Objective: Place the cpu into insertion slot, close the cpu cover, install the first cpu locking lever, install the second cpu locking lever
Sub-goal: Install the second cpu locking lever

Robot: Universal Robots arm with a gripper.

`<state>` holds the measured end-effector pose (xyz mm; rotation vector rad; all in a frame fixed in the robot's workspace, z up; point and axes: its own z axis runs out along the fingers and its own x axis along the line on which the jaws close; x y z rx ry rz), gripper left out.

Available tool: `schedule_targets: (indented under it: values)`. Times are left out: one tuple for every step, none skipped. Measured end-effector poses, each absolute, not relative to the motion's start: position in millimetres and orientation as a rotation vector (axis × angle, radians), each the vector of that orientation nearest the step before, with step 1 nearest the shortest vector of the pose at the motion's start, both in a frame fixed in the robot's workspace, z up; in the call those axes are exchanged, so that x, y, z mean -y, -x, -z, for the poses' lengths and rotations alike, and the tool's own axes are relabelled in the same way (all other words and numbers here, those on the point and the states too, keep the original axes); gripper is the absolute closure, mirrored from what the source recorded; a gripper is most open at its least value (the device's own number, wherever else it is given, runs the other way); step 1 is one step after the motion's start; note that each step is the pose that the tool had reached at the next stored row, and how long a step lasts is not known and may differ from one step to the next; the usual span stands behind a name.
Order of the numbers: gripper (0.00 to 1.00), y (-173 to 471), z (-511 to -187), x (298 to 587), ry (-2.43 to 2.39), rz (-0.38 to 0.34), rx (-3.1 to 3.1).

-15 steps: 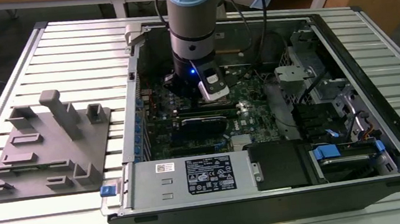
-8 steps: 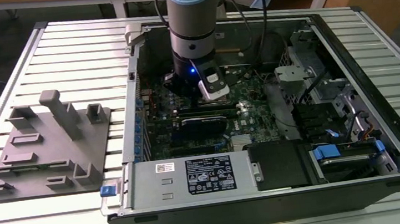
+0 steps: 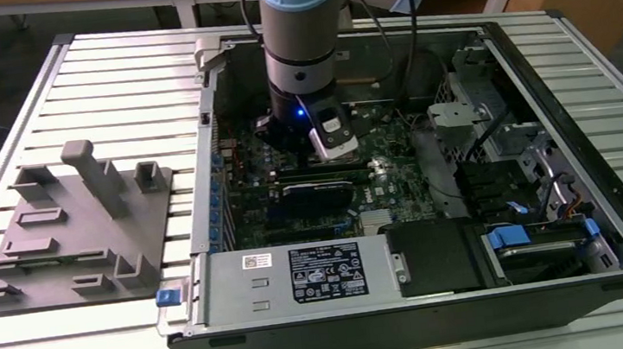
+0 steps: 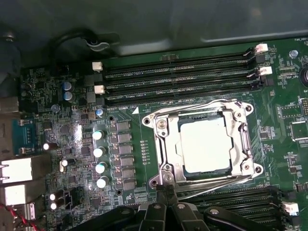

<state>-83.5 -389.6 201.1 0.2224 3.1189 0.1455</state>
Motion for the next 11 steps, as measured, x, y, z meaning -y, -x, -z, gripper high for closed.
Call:
schedule_targets:
  values:
    - [0.89, 83.5, -201.0, 390.4, -0.222, -0.151, -3.119]
    - [0.89, 83.5, -201.0, 391.4, -0.222, -0.154, -3.119]
    - [0.89, 83.5, -201.0, 392.1, -0.223, -0.156, -3.119]
    - [0.89, 83.5, -201.1, 392.6, -0.223, -0.159, -3.119]
    - [0.89, 83.5, -201.0, 392.9, -0.223, -0.163, -3.119]
    - [0.89, 83.5, -200.9, 393.3, -0.223, -0.167, -3.119]
    - [0.89, 83.5, -200.7, 393.6, -0.223, -0.17, -3.119]
    - [0.89, 83.5, -200.3, 394.0, -0.223, -0.174, -3.119]
    - [0.89, 83.6, -199.9, 394.3, -0.223, -0.18, -3.119]
    - [0.89, 83.6, -199.5, 394.5, -0.223, -0.191, -3.118]
    - [0.89, 83.6, -199.1, 394.9, -0.223, -0.203, -3.118]
